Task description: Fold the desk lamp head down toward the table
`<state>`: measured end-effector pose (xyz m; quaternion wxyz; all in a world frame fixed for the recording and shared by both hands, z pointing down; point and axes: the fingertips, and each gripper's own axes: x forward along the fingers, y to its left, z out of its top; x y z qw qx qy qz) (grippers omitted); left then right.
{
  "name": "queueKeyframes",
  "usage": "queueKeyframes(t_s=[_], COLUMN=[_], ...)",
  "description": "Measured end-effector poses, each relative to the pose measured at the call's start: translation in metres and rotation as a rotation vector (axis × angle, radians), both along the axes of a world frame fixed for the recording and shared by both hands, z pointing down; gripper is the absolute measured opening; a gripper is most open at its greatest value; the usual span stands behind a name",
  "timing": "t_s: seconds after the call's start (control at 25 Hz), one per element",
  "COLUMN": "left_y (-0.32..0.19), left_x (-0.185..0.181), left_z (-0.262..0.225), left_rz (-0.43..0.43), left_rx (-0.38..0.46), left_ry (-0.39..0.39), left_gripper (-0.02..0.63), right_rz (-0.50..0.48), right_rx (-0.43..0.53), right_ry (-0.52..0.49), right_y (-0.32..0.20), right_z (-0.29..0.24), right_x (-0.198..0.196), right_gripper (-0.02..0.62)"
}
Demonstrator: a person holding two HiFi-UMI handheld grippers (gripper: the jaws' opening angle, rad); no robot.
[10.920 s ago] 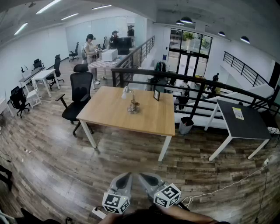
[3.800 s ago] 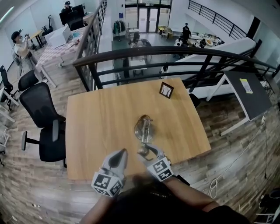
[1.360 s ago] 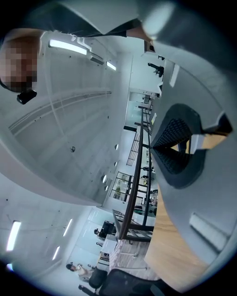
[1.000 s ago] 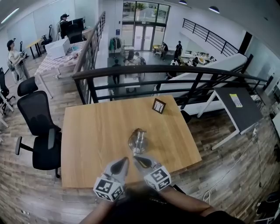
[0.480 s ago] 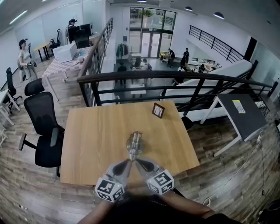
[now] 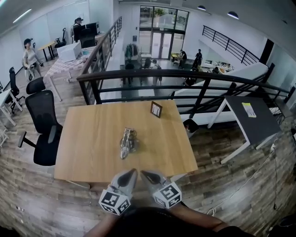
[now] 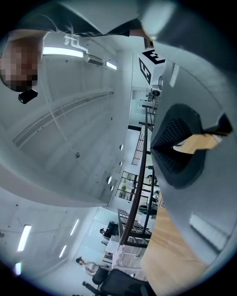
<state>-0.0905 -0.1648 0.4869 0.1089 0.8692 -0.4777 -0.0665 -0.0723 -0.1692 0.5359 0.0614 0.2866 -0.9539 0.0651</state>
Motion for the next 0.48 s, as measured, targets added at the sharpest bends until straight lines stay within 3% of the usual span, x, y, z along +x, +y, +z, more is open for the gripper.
queueKeyframes(t_s=[0.48], left_y=[0.101], left_x=[0.068], left_z=[0.019], left_rz=[-0.079], left_rx=[-0.033], left_ry=[0.012], left_gripper=[0.002], right_rz=[-0.075], right_rx=[-0.024], right_ry=[-0.023], right_y=[0.094], right_z=[0.009], right_x=[0.07], right_gripper=[0.003])
